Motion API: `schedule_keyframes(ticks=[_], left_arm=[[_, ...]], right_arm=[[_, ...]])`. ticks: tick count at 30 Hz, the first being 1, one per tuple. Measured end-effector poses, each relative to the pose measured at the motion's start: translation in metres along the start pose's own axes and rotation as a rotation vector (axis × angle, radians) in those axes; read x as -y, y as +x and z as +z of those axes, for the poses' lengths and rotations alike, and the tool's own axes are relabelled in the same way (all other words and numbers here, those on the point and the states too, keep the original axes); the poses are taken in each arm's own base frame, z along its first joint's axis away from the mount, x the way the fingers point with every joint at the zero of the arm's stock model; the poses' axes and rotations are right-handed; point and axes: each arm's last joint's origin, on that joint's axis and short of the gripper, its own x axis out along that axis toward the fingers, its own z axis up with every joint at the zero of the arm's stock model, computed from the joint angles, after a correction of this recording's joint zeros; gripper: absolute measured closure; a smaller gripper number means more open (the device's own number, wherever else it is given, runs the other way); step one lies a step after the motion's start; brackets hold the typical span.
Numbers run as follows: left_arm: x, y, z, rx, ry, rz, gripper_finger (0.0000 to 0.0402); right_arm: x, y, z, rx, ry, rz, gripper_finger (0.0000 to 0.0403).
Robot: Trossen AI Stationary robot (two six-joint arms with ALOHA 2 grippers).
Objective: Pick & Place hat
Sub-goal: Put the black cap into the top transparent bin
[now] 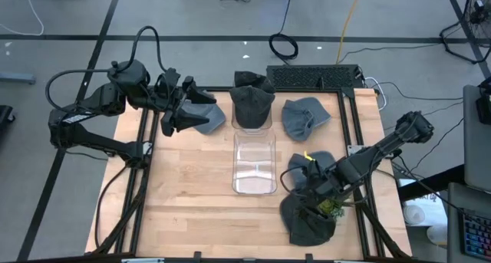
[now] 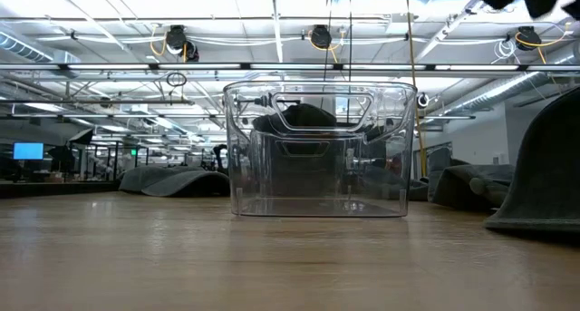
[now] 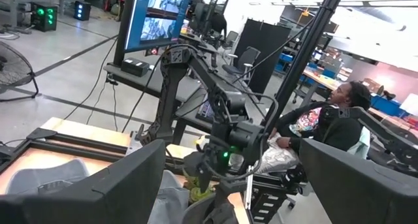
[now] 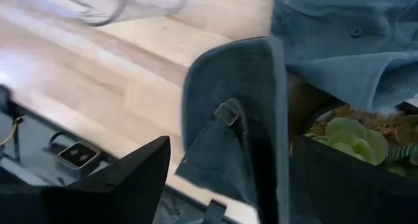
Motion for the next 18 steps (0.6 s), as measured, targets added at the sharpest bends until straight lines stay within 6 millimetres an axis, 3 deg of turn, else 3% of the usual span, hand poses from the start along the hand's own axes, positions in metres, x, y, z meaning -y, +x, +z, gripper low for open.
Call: schedule_keyframes(ticks=[18], left_arm=[[0.0, 0.0, 0.0, -0.002, 0.024, -0.008, 0.0039]], right_arm=[[0.029, 0.048, -0.008, -0.048, 0.067, -0.039, 0.0096]])
